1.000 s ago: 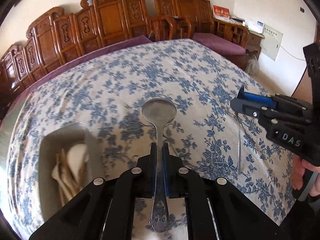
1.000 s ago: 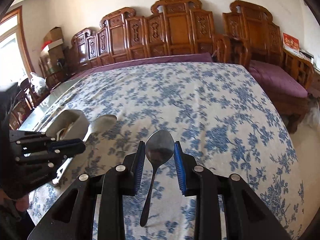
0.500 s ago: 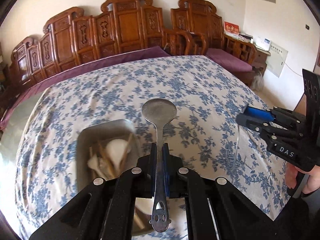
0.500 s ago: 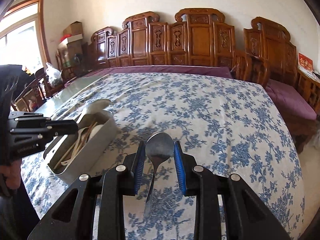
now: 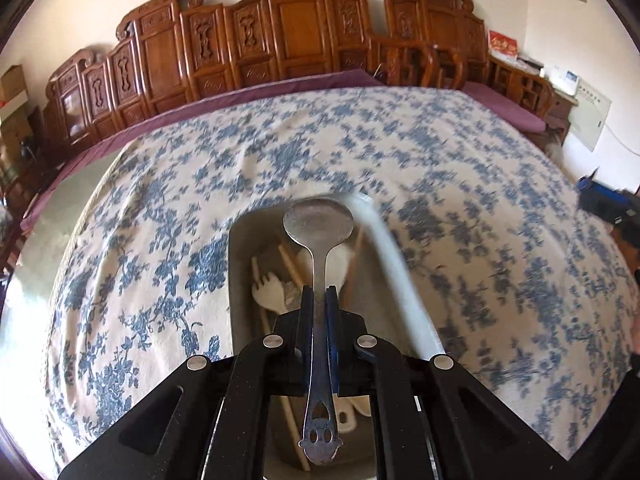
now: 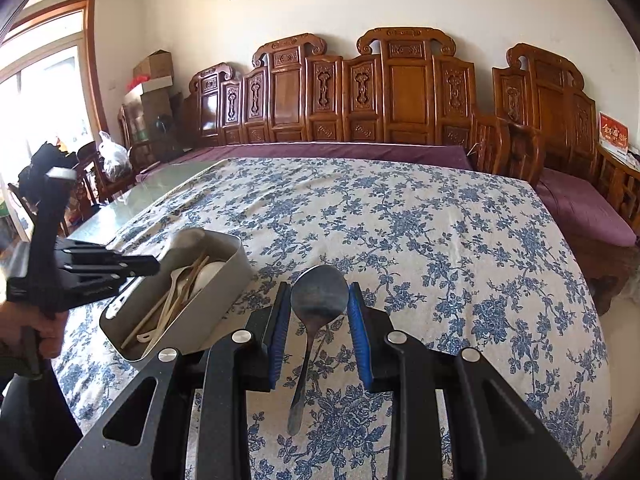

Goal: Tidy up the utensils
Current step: 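Carry the left tool's metal spoon into the grey tray and open it, then lower the right tool's metal spoon into the grey tray and open it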

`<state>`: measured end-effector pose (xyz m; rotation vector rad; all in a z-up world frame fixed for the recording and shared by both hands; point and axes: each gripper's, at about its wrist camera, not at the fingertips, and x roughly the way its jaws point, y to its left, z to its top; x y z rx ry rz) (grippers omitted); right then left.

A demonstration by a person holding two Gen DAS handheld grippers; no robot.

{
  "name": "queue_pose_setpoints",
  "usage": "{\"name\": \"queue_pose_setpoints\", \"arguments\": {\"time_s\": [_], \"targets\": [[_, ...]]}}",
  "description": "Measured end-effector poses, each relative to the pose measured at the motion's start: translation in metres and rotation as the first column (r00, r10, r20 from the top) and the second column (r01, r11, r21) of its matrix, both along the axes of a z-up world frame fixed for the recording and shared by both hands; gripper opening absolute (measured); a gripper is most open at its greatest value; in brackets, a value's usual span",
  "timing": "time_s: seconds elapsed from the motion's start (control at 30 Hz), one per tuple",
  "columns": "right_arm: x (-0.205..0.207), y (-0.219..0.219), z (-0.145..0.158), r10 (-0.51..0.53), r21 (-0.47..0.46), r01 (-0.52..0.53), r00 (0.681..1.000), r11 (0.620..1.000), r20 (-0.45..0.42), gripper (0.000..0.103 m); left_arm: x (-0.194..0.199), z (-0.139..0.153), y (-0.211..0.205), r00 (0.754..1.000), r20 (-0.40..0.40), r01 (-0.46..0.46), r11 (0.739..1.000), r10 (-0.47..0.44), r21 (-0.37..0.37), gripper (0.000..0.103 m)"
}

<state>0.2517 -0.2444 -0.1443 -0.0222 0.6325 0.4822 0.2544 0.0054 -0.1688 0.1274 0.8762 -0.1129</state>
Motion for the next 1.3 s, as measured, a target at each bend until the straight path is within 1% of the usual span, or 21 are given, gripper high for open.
{"name": "queue_pose_setpoints", "arguments": {"time_s": [0.13,0.37,0.43,0.53,0.57,0.63,0.8,0.9,1.03,1.13,1.3], "targets": [[0.000,0.001,0.000,0.003,0.004,-0.003,1.000,1.000,-0.004,0.031,0.006,-0.014,0.004,0.999,-0.028,-0.016,1.000,0.016,-0.001,0.005],[-0.006,0.014,0.002,0.018,0.004,-0.018,1.000,1.000,-0.010,0.031,0.010,-0.026,0.002,0.998,-0.058,-0.013,1.000,0.013,0.000,0.005],[-0.009,0.019,0.004,0.025,0.008,-0.025,1.000,1.000,-0.014,0.031,0.011,-0.029,0.003,0.997,-0.078,-0.017,1.000,0.017,0.002,0.006],[-0.013,0.029,0.008,0.036,0.003,-0.036,0.999,0.999,-0.011,0.031,0.007,-0.029,0.004,0.997,-0.070,-0.020,1.000,0.020,0.007,0.007],[-0.014,0.033,0.009,0.041,0.001,-0.041,0.999,0.999,-0.013,0.031,0.005,-0.028,0.004,0.998,-0.066,-0.019,1.000,0.019,0.007,0.007],[-0.017,0.043,0.011,0.052,-0.009,-0.052,0.999,0.999,-0.016,0.031,0.000,-0.024,0.007,0.998,-0.052,-0.022,1.000,0.022,0.004,0.013],[-0.024,0.068,0.025,0.085,-0.020,-0.085,0.996,0.996,0.000,0.031,-0.014,-0.007,0.023,0.999,-0.012,-0.043,0.998,0.042,-0.041,0.017],[-0.023,0.086,0.037,0.104,-0.002,-0.104,0.995,0.995,0.010,0.031,-0.021,0.003,0.032,0.999,0.006,-0.051,0.997,0.051,-0.054,0.018],[-0.019,0.110,0.051,0.127,-0.009,-0.127,0.992,0.992,0.026,0.031,-0.029,0.014,0.043,0.998,0.033,-0.059,0.997,0.061,-0.056,0.018],[-0.013,0.126,0.061,0.140,-0.009,-0.140,0.990,0.990,0.034,0.031,-0.033,0.021,0.054,0.996,0.046,-0.067,0.995,0.071,-0.073,0.019],[0.000,0.149,0.066,0.154,0.010,-0.154,0.988,0.988,0.021,0.031,-0.038,0.028,0.067,0.995,0.058,-0.081,0.993,0.087,-0.089,0.020]]}}
